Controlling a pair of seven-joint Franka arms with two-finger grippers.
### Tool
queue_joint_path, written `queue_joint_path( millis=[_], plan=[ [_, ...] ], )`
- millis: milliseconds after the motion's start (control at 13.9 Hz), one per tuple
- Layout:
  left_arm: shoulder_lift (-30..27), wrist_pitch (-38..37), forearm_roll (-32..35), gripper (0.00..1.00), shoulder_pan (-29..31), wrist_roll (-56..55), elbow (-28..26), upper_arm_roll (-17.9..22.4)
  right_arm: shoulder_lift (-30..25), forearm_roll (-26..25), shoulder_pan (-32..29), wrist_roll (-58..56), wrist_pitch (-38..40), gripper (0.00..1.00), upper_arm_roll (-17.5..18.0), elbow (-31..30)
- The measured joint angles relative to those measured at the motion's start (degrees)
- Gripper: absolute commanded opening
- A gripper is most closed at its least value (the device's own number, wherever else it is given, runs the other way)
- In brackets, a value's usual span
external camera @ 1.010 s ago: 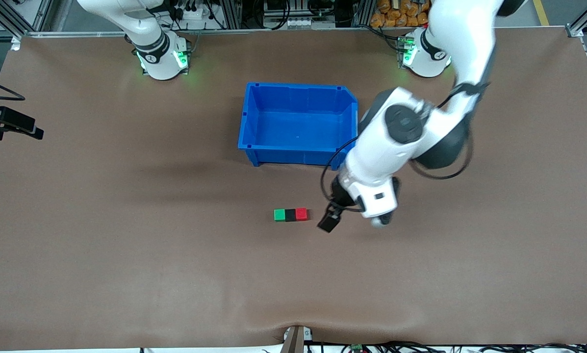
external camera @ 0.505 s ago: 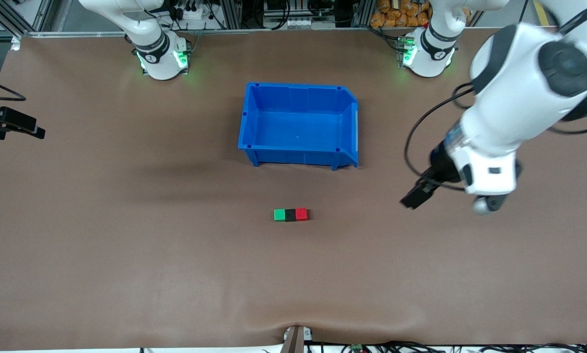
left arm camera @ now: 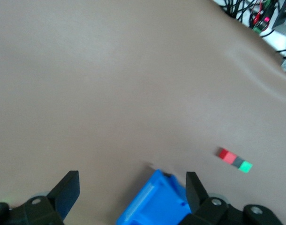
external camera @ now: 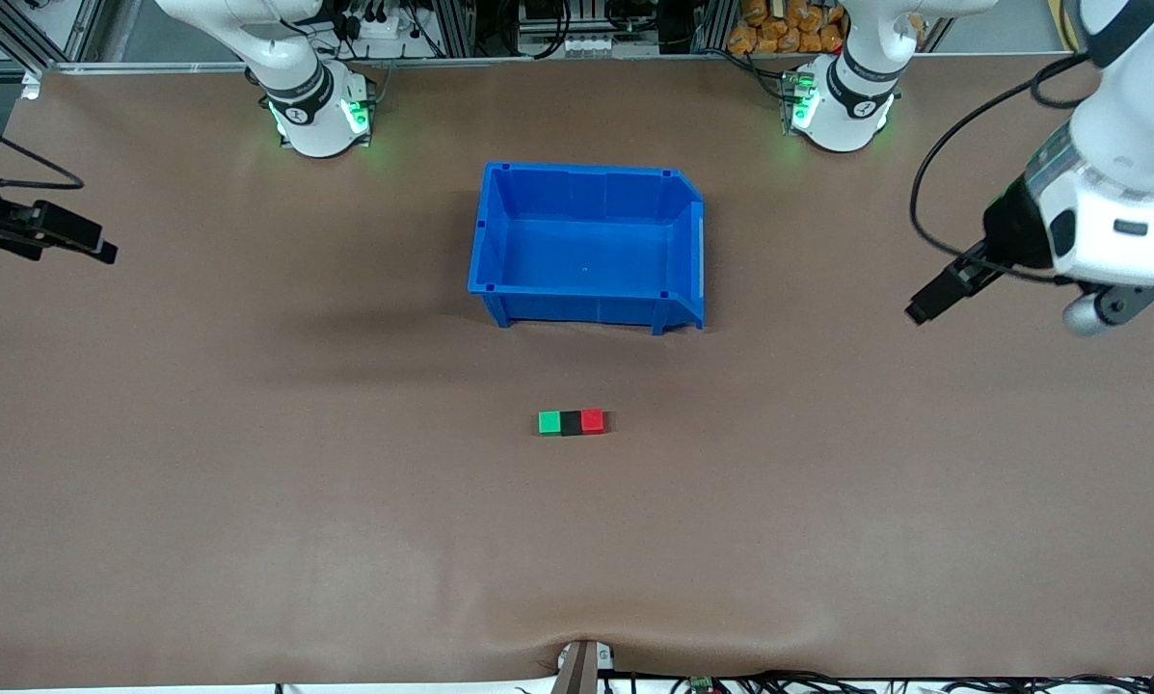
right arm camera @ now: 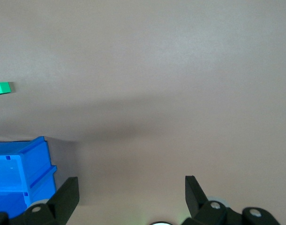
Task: Attach green and red cubes to black cube
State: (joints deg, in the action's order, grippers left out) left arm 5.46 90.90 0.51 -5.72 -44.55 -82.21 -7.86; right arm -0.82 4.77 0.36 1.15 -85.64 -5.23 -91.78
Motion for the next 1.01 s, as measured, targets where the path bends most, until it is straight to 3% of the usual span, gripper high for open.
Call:
queue_joint_path(
  millis=[361, 649, 1010],
  plan=[
    [-7.6, -0.7, 0.4, 1.0, 2.9, 13.3, -8.4, 0.9, -0.4, -2.6, -1.2, 0.0, -1.6, 1.0, 0.1, -0.2],
    [-13.0, -3.9, 0.7, 1.0, 7.2, 29.4, -11.7, 1.6, -0.4, -2.8, -1.2, 0.0, -1.9, 1.0, 0.3, 0.4],
    [-15.9, -4.3, 0.7, 1.0, 7.9, 36.1, -15.6, 2.1, -0.4, -2.9, -1.3, 0.0, -1.9, 1.0, 0.3, 0.4]
  ],
)
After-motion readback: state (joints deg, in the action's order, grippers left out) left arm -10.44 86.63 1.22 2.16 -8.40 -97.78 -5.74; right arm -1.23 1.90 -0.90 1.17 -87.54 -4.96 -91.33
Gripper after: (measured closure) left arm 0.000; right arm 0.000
